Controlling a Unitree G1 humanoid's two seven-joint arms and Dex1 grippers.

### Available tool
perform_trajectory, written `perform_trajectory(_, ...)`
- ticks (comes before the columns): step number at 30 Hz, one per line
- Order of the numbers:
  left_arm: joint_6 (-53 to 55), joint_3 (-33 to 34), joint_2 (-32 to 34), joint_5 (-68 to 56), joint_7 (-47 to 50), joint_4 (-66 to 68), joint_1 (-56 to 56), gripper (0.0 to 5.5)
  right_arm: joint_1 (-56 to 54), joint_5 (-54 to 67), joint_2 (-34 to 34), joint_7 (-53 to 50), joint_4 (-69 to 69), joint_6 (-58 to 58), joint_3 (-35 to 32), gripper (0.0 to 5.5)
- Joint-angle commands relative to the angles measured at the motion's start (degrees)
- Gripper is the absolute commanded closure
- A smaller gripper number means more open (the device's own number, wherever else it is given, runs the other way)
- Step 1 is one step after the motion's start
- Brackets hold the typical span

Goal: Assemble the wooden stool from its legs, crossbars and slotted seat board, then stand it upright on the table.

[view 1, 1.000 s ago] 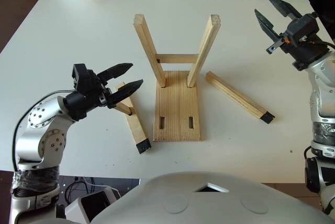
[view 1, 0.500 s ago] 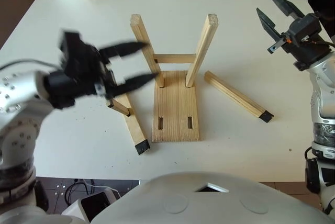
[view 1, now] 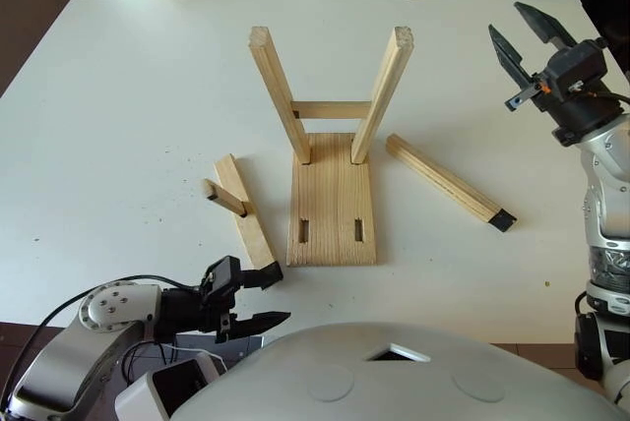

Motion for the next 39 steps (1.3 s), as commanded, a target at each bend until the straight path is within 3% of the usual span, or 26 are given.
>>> perform_trajectory(1,-1.91,-0.18,1.28,4.19,-1.01,5.98,-0.89,2.36,0.19,-0.60,0.17,-0.10,-0.26,0.54,-0.05,3.93)
perform_trajectory(12,-3.71,10.74,7.62,2.99,-5.14,13.29,-8.91,2.36,1.61,-1.65,0.38,-1.07,-1.57,0.39,-0.04,3.93)
perform_trajectory(22,1.89,17.21,4.76,-2.66,-0.75,11.26,-18.09,2.36,1.22,-2.08,0.42,-0.83,-1.29,0.22,0.04,3.93)
perform_trajectory(39,5.83,9.35,-2.61,9.19,13.18,17.76,-21.00,2.36,0.04,-3.01,0.47,-0.63,-0.44,-0.10,0.87,3.93)
